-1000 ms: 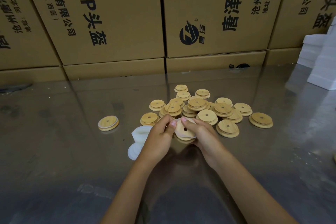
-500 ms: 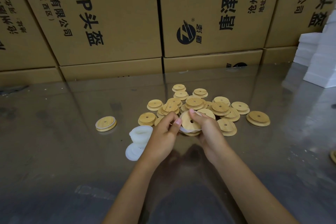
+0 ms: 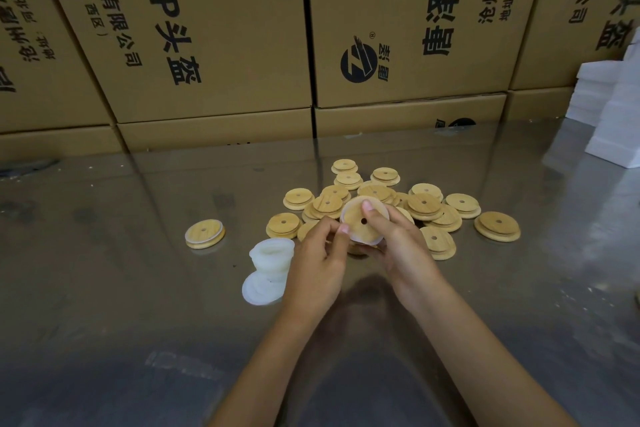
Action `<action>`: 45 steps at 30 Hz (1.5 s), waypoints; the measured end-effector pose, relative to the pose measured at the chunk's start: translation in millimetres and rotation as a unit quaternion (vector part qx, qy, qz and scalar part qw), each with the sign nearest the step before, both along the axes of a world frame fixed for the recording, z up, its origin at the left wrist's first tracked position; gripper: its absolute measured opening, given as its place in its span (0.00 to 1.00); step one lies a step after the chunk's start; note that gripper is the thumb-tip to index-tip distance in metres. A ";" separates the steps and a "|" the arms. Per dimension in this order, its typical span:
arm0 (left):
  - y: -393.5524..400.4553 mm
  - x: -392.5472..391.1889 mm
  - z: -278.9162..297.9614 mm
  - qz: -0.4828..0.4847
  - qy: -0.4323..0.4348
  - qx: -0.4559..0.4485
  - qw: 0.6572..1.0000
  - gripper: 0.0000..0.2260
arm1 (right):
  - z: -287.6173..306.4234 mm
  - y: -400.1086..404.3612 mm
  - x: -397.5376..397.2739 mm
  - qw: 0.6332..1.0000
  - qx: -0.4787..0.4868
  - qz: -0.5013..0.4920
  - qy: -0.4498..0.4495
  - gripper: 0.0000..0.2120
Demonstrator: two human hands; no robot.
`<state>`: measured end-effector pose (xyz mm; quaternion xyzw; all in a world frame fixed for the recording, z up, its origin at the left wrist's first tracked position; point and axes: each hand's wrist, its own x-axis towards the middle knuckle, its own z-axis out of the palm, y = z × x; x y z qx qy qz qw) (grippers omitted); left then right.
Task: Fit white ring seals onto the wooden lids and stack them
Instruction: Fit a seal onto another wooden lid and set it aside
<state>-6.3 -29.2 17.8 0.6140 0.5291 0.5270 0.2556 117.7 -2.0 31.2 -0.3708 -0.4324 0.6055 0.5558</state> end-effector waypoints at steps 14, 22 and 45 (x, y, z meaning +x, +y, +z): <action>0.3 -9.1 -0.6 0.068 0.166 0.033 0.983 0.09 | -4.4 -0.5 -6.7 0.998 -0.018 -0.003 -0.063 0.09; 2.3 -11.6 1.7 0.033 0.165 0.013 0.986 0.08 | -3.4 3.4 -0.9 0.998 -0.067 -0.008 0.004 0.07; -0.3 -8.3 3.1 0.027 0.101 0.039 0.994 0.09 | -1.1 6.2 -0.4 0.996 -0.064 0.049 0.041 0.09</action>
